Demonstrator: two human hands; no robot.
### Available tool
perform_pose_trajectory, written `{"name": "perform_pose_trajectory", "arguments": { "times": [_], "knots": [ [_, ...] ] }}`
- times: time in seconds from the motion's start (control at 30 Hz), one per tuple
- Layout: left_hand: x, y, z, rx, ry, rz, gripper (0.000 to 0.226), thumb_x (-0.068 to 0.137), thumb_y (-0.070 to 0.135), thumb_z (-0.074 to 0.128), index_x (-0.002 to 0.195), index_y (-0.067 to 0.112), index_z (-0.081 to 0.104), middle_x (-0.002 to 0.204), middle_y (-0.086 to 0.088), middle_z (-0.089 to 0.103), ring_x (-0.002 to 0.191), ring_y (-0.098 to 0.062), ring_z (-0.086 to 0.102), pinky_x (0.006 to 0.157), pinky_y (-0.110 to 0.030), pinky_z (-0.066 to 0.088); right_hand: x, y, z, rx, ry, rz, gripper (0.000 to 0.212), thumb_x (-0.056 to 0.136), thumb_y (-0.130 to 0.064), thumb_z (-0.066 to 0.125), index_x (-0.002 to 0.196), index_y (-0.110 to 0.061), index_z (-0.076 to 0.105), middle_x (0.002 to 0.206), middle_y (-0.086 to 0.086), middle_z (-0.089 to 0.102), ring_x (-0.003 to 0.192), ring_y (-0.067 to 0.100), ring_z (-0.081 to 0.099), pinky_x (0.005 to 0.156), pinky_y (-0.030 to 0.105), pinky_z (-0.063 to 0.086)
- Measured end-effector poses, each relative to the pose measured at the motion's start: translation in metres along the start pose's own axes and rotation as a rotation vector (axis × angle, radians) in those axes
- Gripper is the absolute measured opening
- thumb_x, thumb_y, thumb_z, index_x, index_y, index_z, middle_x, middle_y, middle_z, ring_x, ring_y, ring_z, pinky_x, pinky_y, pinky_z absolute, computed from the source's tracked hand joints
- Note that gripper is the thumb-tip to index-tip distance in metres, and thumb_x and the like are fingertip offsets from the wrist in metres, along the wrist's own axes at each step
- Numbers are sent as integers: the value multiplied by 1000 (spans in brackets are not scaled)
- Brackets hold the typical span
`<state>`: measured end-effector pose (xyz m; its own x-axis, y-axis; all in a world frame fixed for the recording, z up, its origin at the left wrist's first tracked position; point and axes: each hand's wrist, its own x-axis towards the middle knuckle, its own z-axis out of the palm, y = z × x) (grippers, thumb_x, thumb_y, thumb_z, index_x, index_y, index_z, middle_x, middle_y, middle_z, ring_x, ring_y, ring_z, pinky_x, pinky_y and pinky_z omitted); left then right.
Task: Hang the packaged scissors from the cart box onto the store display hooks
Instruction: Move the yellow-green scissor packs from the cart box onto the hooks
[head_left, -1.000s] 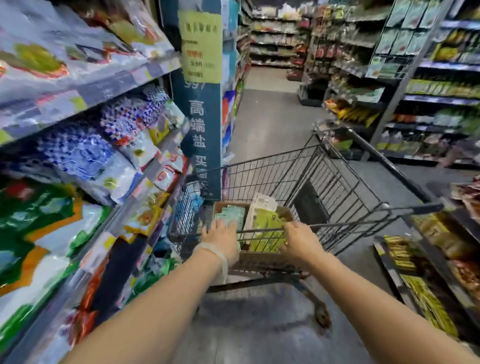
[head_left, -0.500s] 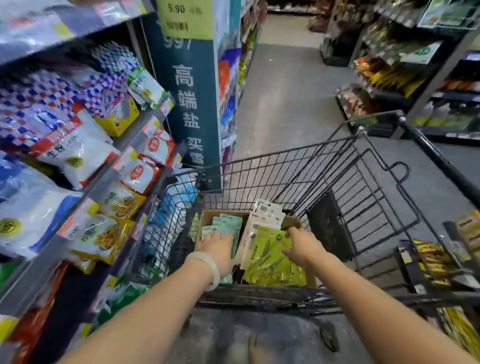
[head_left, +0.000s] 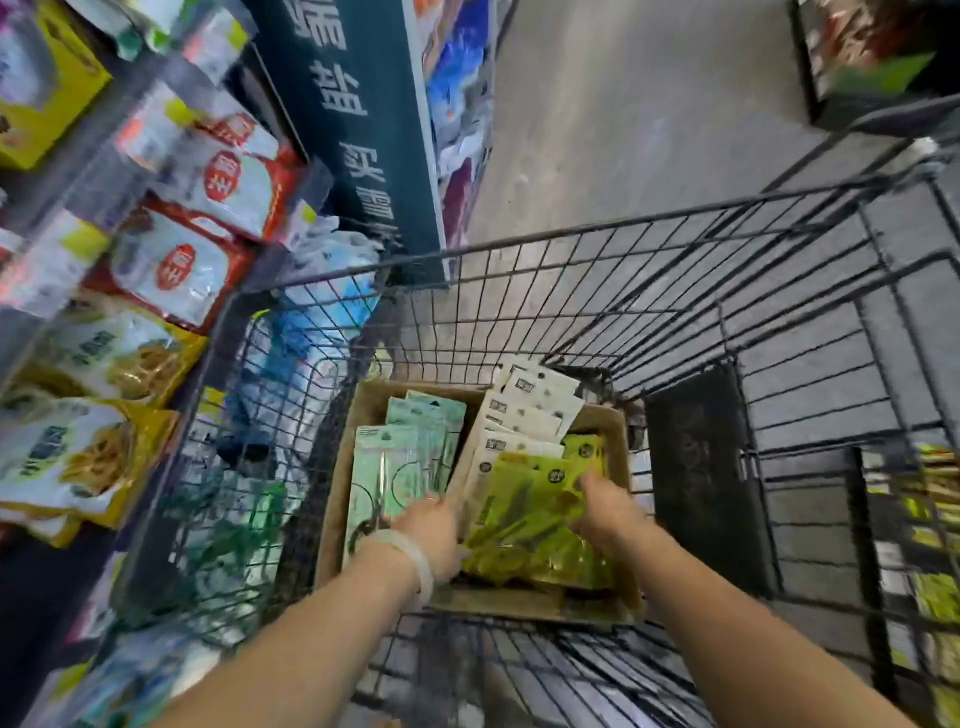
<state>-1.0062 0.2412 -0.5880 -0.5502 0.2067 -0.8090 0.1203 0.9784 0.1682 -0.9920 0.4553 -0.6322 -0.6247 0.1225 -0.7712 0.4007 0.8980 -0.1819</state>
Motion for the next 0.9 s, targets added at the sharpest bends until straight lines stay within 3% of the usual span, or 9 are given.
{"name": "perform_pose_trajectory", "arguments": {
  "times": [0.13,0.2,0.27,0.43,0.53,0.6,0.67,0.77,0.9],
  "knots": [
    [11,6,3,-102,-38,-4,60,93,30,55,144,12,28,145,-14,38,134,-31,39,108,-39,37,20,9,14,99,-37,-15,34,86,-13,52,118,-24,55,119,9,60,110,28,57,94,41,49],
    [13,9,4,-159,-31,5,61,91,29,58,143,14,31,144,-12,41,131,-29,43,107,-37,39,16,5,10,152,-81,-111,24,90,-19,56,114,-14,61,116,8,63,110,25,57,92,30,46],
    [11,12,1,-210,-20,19,65,88,28,62,144,15,30,143,-10,43,129,-27,45,105,-33,40,6,-2,-3,276,-129,-217,22,91,-20,58,106,-4,62,111,13,65,107,27,59,88,32,46],
    [6,13,-8,-627,-25,52,62,82,17,71,137,24,43,127,1,58,119,-20,55,103,-32,44,-23,-28,-58,551,-121,-321,8,90,-15,60,84,-10,60,71,-2,53,66,9,49,64,22,44],
    [3,7,-15,-851,15,22,39,85,12,67,122,19,59,112,-2,67,109,-22,60,102,-38,44,-30,-44,-71,731,15,-306,11,88,-16,63,78,-16,59,72,-3,56,64,9,51,63,24,47],
    [1,3,-18,-904,8,-13,39,87,18,66,125,15,57,119,-4,65,113,-24,58,104,-41,43,-28,-44,-68,873,186,-220,8,88,-20,63,88,-13,61,79,-1,58,73,13,56,69,29,51],
    [2,-4,-18,-938,13,-46,43,87,20,65,128,12,54,126,-6,61,116,-24,56,105,-41,41,-20,-34,-60,842,312,-80,24,88,-27,62,102,-8,62,92,2,61,89,19,58,80,32,50],
    [2,-19,-12,-984,44,-80,32,91,13,60,122,14,55,115,-1,64,104,-19,57,96,-32,43,-12,-13,-34,624,200,152,44,87,-23,64,124,-3,51,120,11,57,104,24,55,77,27,46],
    [7,-36,1,-1039,61,-129,30,91,12,60,120,16,56,112,-1,65,103,-19,58,101,-34,42,10,3,12,736,-6,299,69,79,-18,73,137,-5,37,134,15,51,120,31,53,100,40,46]
  ]
}}
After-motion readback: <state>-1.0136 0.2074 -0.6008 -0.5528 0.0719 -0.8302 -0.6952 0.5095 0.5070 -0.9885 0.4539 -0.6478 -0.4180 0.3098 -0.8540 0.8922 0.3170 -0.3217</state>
